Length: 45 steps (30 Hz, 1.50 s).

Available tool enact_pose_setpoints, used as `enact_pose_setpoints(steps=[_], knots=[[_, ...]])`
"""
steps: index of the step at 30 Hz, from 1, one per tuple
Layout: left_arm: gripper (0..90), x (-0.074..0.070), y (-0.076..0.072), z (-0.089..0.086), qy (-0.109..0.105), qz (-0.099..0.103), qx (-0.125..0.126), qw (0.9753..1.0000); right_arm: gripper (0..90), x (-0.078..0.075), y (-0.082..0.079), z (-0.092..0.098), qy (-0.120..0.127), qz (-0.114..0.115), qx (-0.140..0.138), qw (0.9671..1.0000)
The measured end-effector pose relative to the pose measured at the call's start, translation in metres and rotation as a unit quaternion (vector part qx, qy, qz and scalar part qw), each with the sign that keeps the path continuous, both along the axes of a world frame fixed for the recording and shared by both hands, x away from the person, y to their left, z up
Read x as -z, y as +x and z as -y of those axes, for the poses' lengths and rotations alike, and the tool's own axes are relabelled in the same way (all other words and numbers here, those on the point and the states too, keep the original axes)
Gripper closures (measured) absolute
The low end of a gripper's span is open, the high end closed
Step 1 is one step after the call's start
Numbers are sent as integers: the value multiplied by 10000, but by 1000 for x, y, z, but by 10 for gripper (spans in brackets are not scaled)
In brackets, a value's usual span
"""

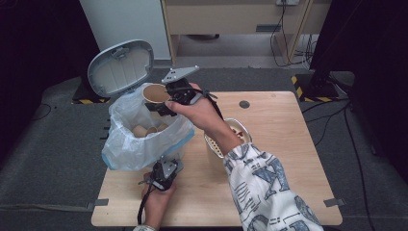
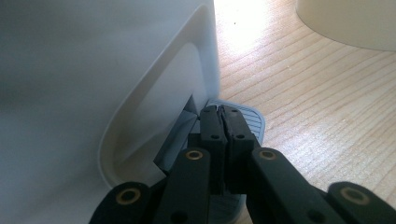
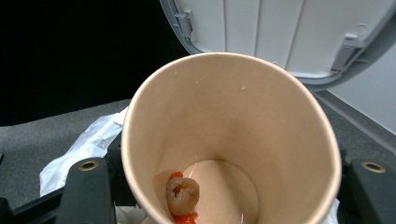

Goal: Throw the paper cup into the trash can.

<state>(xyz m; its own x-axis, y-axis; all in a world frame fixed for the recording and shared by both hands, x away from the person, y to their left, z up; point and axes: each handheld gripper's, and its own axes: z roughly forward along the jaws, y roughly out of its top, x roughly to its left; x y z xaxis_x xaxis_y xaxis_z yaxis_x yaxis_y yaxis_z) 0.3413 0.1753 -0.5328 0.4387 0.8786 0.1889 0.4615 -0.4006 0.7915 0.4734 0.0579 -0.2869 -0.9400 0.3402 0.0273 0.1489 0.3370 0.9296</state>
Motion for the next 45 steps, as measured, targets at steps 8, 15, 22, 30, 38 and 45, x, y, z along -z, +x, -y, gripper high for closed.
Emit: enact_pose_setpoints(steps=[8, 15, 22, 30, 38, 45], knots=[[875, 0, 0, 0, -6, -5, 0, 10000, 317, 2, 0, -11, -47, -10, -39, 10000], [875, 0, 0, 0, 0, -1, 2, 10000, 312, 7, 0, -17, -99, -37, -38, 9999], [875, 0, 0, 0, -1, -1, 1, 10000, 172, 9, 5, -24, -92, -218, 116, 9997], [875, 0, 0, 0, 0, 2, 1, 10000, 128, 8, 2, -24, 27, -219, 107, 9997], [875, 0, 0, 0, -3, 6, 2, 10000, 145, 9, 3, -17, -23, -178, 141, 9997], [875, 0, 0, 0, -2, 5, 3, 10000, 132, 9, 3, -11, -55, -158, 180, 9997]])
